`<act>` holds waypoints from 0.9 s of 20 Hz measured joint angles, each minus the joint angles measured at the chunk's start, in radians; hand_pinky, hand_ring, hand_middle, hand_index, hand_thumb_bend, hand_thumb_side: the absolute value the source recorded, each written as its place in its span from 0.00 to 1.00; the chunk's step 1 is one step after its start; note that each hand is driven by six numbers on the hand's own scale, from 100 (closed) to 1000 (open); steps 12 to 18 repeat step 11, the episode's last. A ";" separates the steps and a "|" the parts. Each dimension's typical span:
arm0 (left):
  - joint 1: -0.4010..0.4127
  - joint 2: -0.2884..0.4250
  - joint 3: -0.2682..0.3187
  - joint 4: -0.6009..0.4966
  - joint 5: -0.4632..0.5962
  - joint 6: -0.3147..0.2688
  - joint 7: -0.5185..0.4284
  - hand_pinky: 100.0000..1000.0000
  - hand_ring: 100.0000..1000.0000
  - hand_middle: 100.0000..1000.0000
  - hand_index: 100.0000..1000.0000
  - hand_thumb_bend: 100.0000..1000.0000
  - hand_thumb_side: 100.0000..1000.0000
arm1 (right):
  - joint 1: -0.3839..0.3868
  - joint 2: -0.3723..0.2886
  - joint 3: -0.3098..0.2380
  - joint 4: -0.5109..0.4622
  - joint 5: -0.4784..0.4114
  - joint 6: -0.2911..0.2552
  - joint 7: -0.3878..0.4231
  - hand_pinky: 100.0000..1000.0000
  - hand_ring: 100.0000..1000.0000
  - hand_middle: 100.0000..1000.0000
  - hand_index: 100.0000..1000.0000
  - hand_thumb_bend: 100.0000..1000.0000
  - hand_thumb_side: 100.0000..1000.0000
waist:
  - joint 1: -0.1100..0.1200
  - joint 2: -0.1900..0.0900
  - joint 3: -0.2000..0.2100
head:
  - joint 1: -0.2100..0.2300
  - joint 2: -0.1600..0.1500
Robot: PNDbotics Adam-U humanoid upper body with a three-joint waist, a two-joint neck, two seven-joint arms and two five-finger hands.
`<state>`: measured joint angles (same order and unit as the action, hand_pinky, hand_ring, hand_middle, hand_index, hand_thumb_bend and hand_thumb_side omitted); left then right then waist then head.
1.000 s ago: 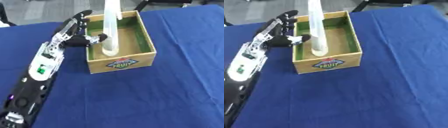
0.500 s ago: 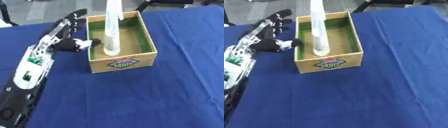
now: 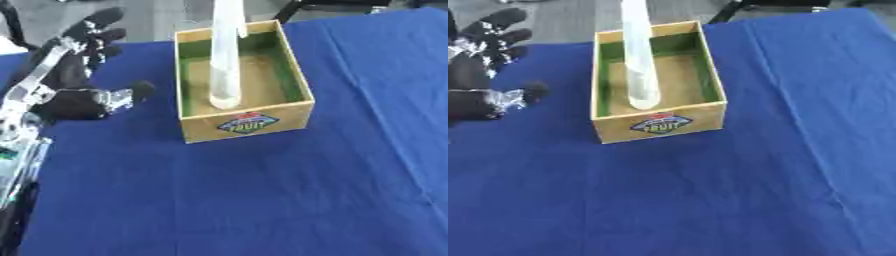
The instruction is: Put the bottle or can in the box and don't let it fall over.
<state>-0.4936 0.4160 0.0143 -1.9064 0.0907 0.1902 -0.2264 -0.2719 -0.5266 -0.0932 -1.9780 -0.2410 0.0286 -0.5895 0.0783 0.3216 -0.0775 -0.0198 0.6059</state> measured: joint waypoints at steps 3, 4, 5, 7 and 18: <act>0.076 0.006 0.048 -0.042 0.005 0.003 0.033 1.00 1.00 1.00 0.97 0.51 0.09 | 0.010 -0.006 -0.004 0.000 0.004 -0.001 0.000 1.00 1.00 1.00 0.96 0.00 0.41 | -0.001 -0.001 0.008 | 0.005 0.008; 0.092 0.007 0.061 -0.052 0.005 0.004 0.040 1.00 1.00 1.00 0.98 0.51 0.08 | 0.013 -0.006 -0.004 0.000 0.007 -0.001 0.000 1.00 1.00 1.00 0.96 0.00 0.41 | -0.003 -0.001 0.011 | 0.008 0.008; 0.105 0.007 0.073 -0.060 0.005 0.003 0.048 1.00 1.00 1.00 0.98 0.50 0.08 | 0.017 -0.006 -0.005 0.000 0.009 0.000 0.000 1.00 1.00 1.00 0.96 0.00 0.41 | -0.006 -0.001 0.014 | 0.010 0.008; 0.122 0.007 0.098 -0.069 0.007 0.000 0.062 1.00 1.00 1.00 0.98 0.50 0.08 | 0.027 -0.006 -0.005 0.000 0.013 0.001 0.002 1.00 1.00 1.00 0.96 0.00 0.41 | -0.013 -0.003 0.021 | 0.011 0.008; 0.137 0.007 0.138 -0.073 0.018 -0.005 0.092 1.00 1.00 1.00 0.97 0.49 0.08 | 0.041 -0.006 -0.004 0.000 0.022 0.002 0.005 1.00 1.00 1.00 0.96 0.00 0.41 | -0.021 -0.003 0.031 | 0.011 0.008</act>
